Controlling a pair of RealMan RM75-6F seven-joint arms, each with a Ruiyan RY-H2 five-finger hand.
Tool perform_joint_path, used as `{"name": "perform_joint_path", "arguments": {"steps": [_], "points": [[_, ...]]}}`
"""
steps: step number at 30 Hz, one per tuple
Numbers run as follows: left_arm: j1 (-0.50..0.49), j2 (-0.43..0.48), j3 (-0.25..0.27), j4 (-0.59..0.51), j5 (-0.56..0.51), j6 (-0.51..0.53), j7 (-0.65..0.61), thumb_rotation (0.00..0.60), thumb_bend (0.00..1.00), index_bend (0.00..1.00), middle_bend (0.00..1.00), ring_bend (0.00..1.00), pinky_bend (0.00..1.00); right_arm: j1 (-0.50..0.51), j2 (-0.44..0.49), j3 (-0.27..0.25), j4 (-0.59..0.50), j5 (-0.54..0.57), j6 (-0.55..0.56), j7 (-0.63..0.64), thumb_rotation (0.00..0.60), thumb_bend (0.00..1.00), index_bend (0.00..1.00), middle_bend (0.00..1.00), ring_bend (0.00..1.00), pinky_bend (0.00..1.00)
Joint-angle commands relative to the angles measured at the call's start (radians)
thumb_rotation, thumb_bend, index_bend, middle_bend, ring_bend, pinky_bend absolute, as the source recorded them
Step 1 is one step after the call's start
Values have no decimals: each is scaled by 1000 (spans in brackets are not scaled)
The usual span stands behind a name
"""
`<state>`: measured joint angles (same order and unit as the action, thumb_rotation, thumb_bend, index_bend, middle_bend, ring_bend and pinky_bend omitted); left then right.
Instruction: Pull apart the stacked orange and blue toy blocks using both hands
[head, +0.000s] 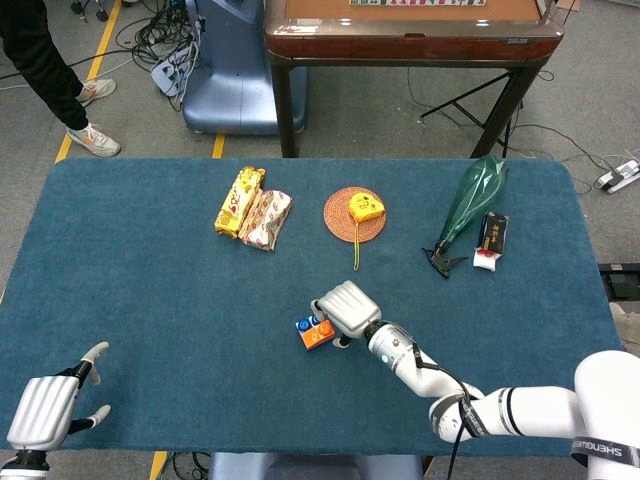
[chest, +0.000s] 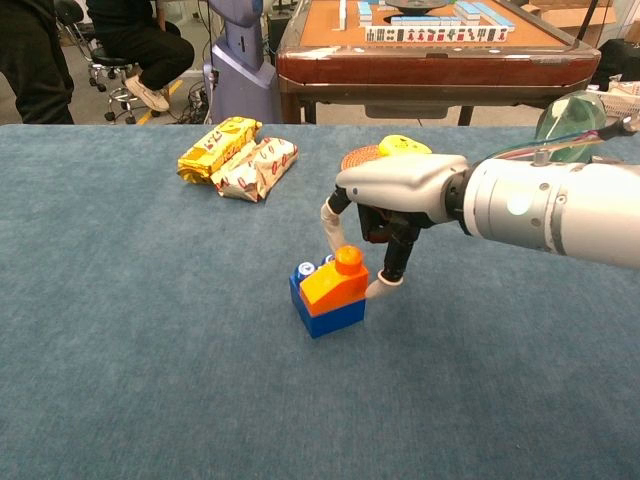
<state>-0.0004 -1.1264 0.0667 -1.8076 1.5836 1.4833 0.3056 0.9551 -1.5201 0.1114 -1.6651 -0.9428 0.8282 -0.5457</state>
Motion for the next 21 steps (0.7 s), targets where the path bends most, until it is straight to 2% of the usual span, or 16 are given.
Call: {"name": "perform_joint_path", "arguments": {"steps": [1,6,21], "points": [[0,1,0,-1,-1,0,1,600,154,185,468,587,786,4,-5,-4,5,6,2,-3,600,4,479,1000,1000,1000],[1,0,2,-1,-3,-3,2,600,154,185,468,588,786,9,-12,-10,12,15,6,-7,600,35,501,1000,1000,1000],[1,-6,5,3,-6,-7,2,600,154,185,468,588,786,15,-15,-19,12,27,20,-5,600,251,641,1000,1000,1000]]}}
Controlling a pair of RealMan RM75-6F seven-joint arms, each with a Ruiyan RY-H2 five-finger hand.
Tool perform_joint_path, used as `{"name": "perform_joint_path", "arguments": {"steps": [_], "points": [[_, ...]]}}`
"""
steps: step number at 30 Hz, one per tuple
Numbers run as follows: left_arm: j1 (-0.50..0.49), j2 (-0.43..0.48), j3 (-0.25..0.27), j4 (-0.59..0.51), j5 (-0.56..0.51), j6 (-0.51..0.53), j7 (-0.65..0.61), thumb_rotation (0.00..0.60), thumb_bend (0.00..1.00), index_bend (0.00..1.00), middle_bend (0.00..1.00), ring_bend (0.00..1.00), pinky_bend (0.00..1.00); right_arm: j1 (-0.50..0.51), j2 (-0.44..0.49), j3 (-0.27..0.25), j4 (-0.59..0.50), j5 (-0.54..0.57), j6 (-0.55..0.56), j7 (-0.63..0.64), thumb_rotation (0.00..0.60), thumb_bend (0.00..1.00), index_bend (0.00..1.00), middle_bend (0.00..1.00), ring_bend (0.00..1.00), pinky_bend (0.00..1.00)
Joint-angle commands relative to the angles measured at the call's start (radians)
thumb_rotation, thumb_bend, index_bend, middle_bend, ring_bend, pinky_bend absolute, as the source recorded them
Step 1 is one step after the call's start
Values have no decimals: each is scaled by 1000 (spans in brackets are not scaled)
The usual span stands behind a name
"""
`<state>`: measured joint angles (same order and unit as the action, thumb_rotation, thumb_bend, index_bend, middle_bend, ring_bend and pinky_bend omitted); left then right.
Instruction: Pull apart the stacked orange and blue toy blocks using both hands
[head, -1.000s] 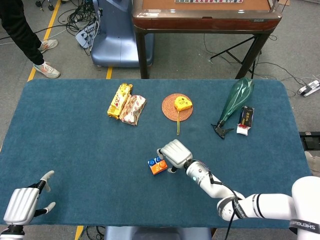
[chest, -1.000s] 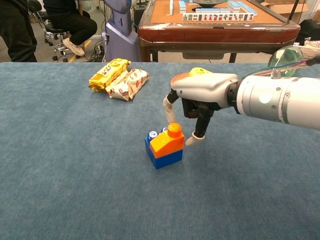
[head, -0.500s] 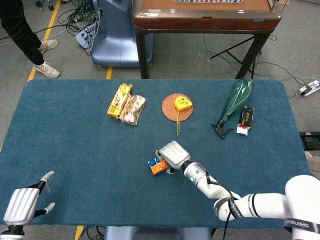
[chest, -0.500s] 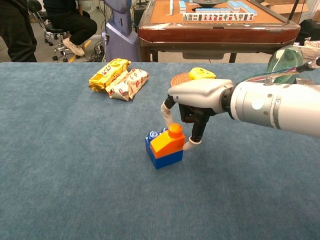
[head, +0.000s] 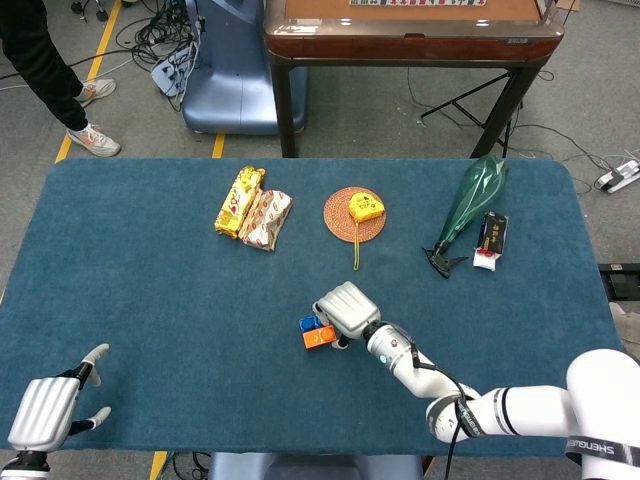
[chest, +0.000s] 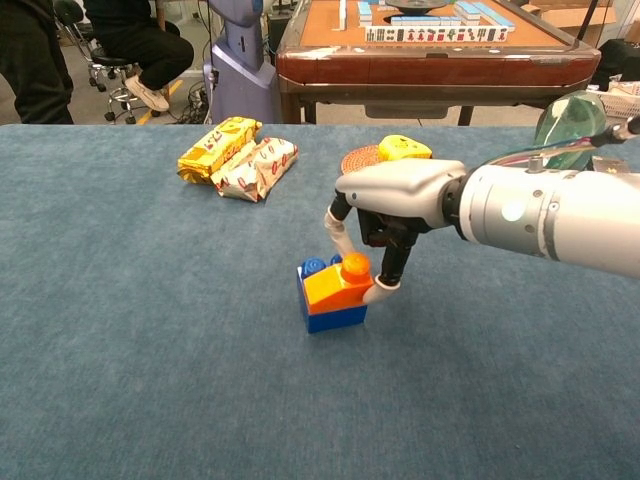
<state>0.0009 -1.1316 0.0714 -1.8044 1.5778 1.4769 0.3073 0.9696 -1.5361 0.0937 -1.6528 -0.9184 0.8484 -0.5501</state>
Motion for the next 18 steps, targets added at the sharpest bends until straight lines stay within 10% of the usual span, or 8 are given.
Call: {"name": "perform_joint_path", "arguments": {"steps": [1,18], "points": [[0,-1,0,0,0,-1,1,600,154,185,468,588,786,2,1,-1,0,5,-1,-1,600,264,648,1000,1000,1000],[-38,1,-21,-107,-1,-38,-56,600,154,188,470,588,786,-35,118,92,-66,-79,-31,253,600,320,666,1000,1000,1000]]}}
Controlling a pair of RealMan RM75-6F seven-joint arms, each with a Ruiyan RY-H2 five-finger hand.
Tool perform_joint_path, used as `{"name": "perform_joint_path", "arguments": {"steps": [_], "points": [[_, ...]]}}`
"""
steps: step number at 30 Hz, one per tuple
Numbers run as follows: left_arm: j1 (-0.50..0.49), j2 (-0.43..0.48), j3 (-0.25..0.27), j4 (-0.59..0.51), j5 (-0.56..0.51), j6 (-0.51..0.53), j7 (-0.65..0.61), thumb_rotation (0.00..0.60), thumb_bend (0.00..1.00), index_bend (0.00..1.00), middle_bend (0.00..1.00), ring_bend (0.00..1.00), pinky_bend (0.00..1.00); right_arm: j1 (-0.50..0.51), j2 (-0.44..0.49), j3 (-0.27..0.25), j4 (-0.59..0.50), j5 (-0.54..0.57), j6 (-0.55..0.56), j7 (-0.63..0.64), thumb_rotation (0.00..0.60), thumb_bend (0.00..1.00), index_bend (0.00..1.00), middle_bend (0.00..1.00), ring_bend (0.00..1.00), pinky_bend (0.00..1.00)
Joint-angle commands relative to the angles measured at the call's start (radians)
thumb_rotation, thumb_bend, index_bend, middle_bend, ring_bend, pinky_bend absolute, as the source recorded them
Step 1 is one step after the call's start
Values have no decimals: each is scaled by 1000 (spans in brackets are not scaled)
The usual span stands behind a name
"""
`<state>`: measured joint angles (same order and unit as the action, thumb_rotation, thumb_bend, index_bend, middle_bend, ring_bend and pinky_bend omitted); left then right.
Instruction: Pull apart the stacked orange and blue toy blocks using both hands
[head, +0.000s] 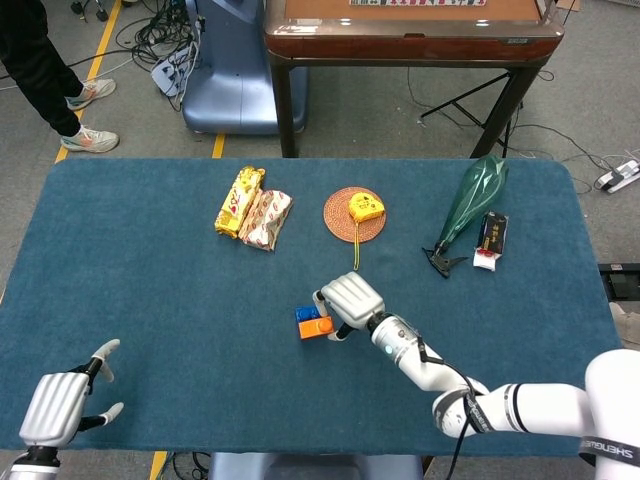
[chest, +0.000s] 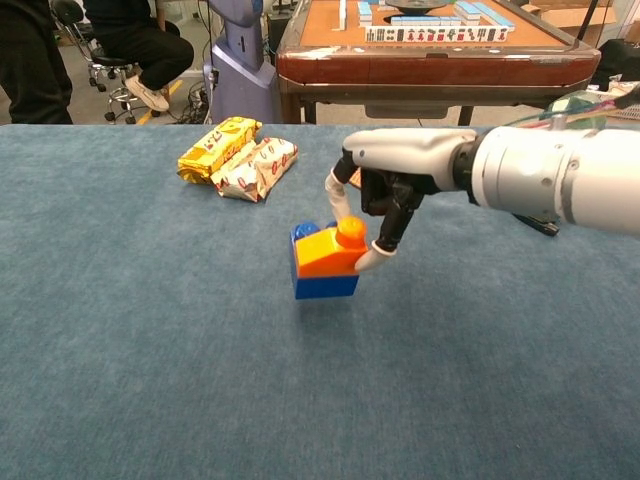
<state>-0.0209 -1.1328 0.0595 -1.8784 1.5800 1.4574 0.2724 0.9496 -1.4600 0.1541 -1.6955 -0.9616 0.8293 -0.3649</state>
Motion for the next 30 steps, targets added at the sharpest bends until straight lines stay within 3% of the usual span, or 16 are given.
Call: {"name": "perform_joint_path", "arguments": {"steps": [1,3,10,19,25,30], "points": [[-23,3,-12,-48,-6,-27,-28,600,154,189,475,588,786,-17,53,38,-28,-44,-15,85,600,320,666,1000,1000,1000],[-43,3,-22,-86,-10,-50,-46,600,149,191,503,595,786,-20,76,53,-39,-62,-22,123,600,320,666,1000,1000,1000],[-137,-23,-89,-212,-66,-150,-39,600,102,210,799,810,904,-24,141,94,-74,-114,-46,227,600,318,666,1000,1000,1000],[-301,-99,-209,-309,-258,-293,77,600,54,210,973,945,1000,-33,208,127,-118,-151,-44,305,600,317,666,1000,1000,1000],[-415,-169,-291,-354,-495,-352,118,600,22,173,1000,1000,1000,-37,247,148,-159,-157,-38,343,600,317,666,1000,1000,1000],[-494,-241,-364,-348,-653,-332,109,600,8,141,1000,1000,1000,-33,262,152,-171,-162,-45,364,600,317,666,1000,1000,1000]]}}
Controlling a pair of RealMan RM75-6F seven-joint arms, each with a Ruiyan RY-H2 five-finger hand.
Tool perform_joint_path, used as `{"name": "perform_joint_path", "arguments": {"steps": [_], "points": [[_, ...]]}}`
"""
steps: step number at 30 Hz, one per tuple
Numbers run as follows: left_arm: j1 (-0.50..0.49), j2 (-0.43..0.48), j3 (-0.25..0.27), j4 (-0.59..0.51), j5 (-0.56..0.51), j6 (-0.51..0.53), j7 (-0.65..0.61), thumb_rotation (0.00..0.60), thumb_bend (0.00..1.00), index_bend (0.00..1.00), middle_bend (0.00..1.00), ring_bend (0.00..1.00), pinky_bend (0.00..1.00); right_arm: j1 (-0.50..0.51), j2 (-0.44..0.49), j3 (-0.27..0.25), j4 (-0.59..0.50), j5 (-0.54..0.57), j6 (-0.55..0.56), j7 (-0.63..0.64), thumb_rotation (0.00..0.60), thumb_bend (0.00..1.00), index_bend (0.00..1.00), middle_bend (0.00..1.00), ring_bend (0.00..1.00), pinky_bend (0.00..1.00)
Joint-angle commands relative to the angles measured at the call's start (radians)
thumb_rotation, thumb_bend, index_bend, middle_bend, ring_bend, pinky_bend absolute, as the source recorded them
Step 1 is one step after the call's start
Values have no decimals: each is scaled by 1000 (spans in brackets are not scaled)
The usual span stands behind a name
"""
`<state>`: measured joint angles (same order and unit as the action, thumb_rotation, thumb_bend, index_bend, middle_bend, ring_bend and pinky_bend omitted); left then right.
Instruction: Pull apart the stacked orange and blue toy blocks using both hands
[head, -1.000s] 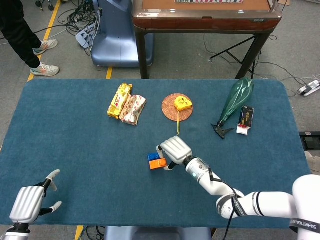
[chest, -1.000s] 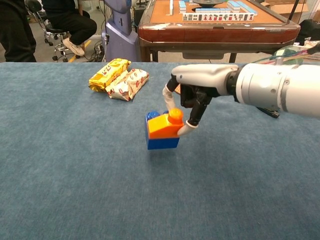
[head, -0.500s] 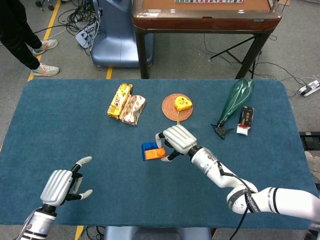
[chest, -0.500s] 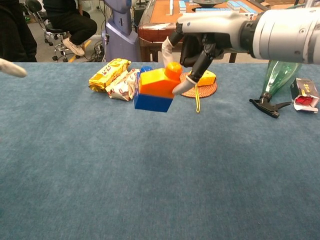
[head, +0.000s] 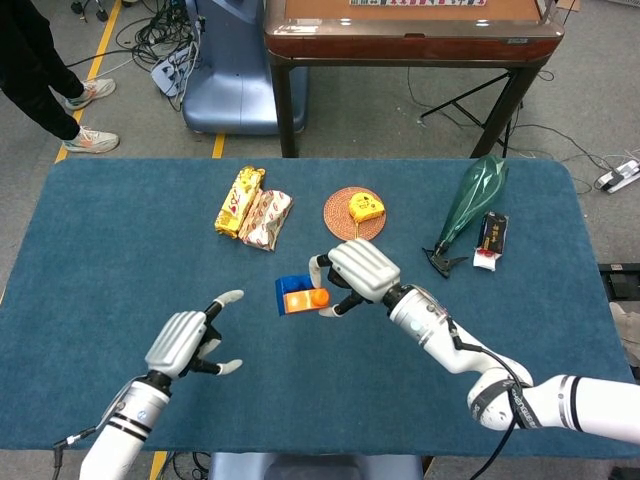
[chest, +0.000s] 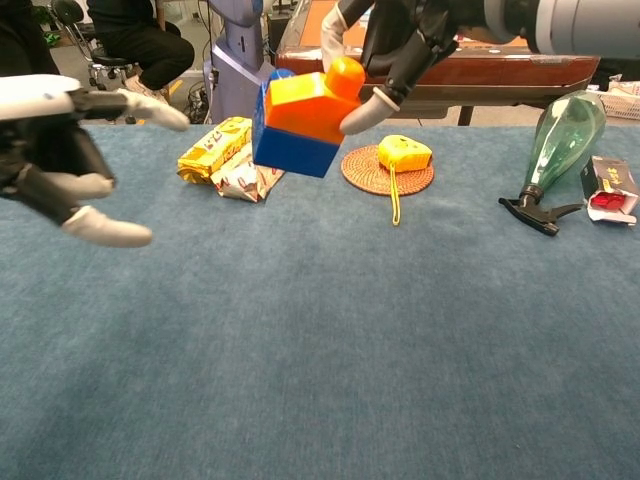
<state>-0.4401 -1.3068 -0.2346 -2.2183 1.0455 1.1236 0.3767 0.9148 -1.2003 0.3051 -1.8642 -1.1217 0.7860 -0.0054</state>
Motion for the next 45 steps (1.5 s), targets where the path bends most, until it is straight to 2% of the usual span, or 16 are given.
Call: {"name": "perform_joint_path", "arguments": {"steps": [1,8,17,24,38,45], "points": [[-86,-79,-84,-7,-146,11,0,600,5,138,1000,1000,1000,2,3,1,-3,-2,-2,8,600,317,666,1000,1000,1000],[-163,-151,-175,-18,-373,97,-28,600,0,162,1000,1000,1000,6,2,-3,-4,-13,-6,30,600,317,669,1000,1000,1000],[-204,-199,-229,-27,-512,174,-91,600,0,247,1000,1000,1000,17,-20,-7,6,-23,-8,51,600,316,669,1000,1000,1000],[-218,-227,-222,-18,-513,214,-116,600,0,342,1000,1000,1000,21,-33,-9,9,-32,-6,65,600,316,669,1000,1000,1000],[-230,-201,-190,-29,-525,194,-135,600,0,356,1000,1000,1000,26,-58,-9,28,-38,7,85,600,317,670,1000,1000,1000],[-243,-211,-178,-12,-526,205,-134,600,0,421,1000,1000,1000,28,-68,-12,33,-52,8,99,600,316,678,1000,1000,1000]]}}
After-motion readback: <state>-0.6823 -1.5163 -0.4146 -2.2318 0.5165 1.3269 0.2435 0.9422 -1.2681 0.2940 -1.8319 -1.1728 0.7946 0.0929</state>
